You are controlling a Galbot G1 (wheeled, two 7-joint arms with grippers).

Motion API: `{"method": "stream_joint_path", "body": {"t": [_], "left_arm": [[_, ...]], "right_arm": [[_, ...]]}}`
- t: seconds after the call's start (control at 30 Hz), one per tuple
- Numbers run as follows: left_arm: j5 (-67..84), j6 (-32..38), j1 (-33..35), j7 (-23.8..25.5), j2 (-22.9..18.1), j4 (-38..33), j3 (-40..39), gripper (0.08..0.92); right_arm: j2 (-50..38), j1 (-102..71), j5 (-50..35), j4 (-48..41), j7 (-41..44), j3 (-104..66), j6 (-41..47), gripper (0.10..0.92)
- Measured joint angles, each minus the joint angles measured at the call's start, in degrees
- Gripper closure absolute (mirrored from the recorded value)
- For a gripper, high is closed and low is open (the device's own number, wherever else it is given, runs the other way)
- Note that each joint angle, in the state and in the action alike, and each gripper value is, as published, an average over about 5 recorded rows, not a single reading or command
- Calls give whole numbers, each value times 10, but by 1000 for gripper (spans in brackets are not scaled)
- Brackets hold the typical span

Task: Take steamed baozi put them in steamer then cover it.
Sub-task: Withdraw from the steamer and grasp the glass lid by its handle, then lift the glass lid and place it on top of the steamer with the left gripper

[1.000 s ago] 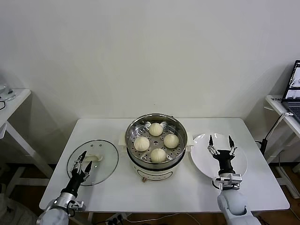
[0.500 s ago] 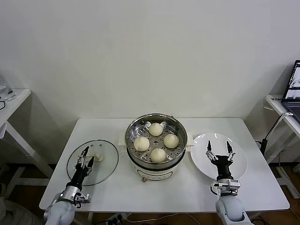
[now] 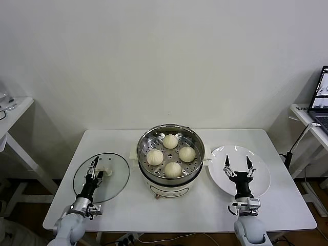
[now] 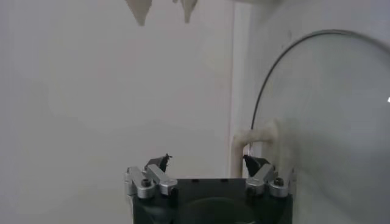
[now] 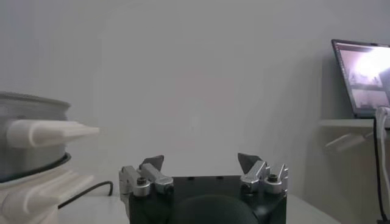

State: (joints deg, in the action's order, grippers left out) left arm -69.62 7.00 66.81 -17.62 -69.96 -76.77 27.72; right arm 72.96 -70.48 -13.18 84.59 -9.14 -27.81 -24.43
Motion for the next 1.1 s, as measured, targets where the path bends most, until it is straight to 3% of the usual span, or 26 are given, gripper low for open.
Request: {"method": "stream_joint_path", "body": {"t": [0.67,0.77,1.1], "left_arm": [[-13,-10,-14,4,-3,34,-2,772],[-11,-9,-14,3,-4,34,-1,809],[8,-7,0,0,6,-11,28,810]], "right_arm": [[7,3,11,2,1,2,-2,203],[9,3,12,1,2,2,-3,203],[13,3,16,0,3,2,-7,203]]}}
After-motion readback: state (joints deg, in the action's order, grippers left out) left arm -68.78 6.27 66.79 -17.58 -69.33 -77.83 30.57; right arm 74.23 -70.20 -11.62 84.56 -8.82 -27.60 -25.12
